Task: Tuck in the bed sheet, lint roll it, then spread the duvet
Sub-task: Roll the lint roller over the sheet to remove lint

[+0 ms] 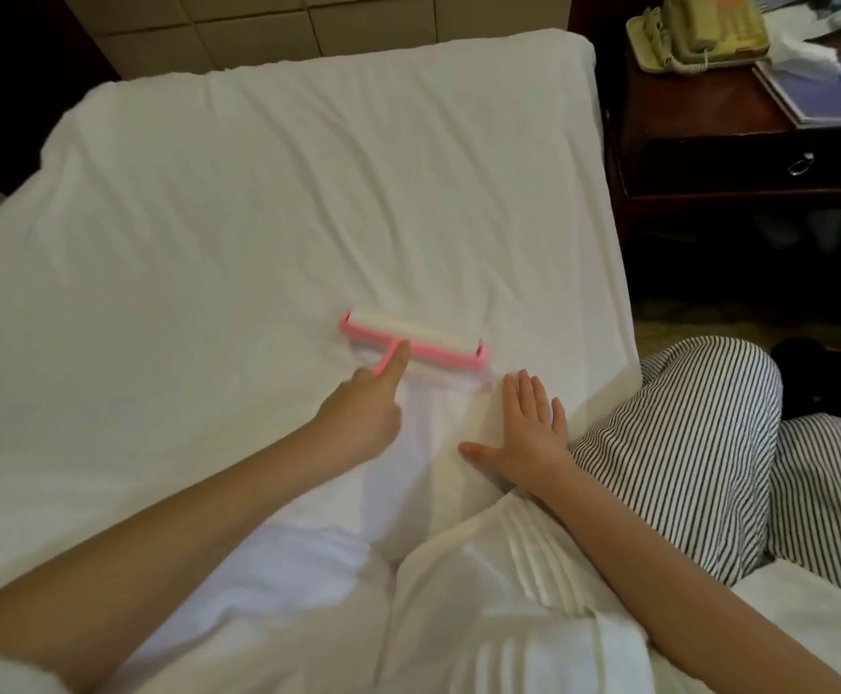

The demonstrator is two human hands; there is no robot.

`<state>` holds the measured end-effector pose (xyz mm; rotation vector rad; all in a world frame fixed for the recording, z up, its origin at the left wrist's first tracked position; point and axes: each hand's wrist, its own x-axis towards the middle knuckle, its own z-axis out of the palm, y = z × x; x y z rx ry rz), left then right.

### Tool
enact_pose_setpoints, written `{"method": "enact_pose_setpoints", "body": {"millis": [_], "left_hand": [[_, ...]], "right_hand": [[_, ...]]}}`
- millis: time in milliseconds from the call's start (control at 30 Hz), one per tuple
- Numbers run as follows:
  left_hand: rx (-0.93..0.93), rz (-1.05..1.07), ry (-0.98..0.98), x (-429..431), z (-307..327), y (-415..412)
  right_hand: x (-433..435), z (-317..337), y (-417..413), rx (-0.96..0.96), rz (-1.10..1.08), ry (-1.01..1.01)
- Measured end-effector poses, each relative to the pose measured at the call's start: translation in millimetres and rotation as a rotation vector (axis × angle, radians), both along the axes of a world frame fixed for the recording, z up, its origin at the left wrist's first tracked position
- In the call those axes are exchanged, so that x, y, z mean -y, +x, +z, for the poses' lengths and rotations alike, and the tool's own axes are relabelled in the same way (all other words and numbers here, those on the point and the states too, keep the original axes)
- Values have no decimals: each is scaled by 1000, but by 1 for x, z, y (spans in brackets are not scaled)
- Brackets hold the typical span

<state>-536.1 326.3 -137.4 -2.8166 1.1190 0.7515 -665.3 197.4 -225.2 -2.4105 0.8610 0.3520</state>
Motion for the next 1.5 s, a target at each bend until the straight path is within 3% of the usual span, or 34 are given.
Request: {"method": "enact_pose_setpoints", "body": {"millis": [133,267,567,900,1067,1200,1300,1500], "left_hand": [[-1,62,-153,63,-27,35],[-10,54,-155,72,-30,32],[-112,-2,195,-41,16,-34],[-40,44,-78,88,-21,41],[154,1,-178,34,28,32],[120,-47,101,-41,38,-10],[100,-84,282,-44,21,-15],[65,53,49,32,-19,32]], "right_hand": [[0,2,-2,9,-20,9],[1,2,-5,38,-23,12],[3,0,-3,12,-1,55],[6,0,-5,49,-45,63],[7,2,-1,70,-21,63],[6,2,-2,52,54,42],[5,3,-3,26,105,36],[3,3,1,6,122,37]]}}
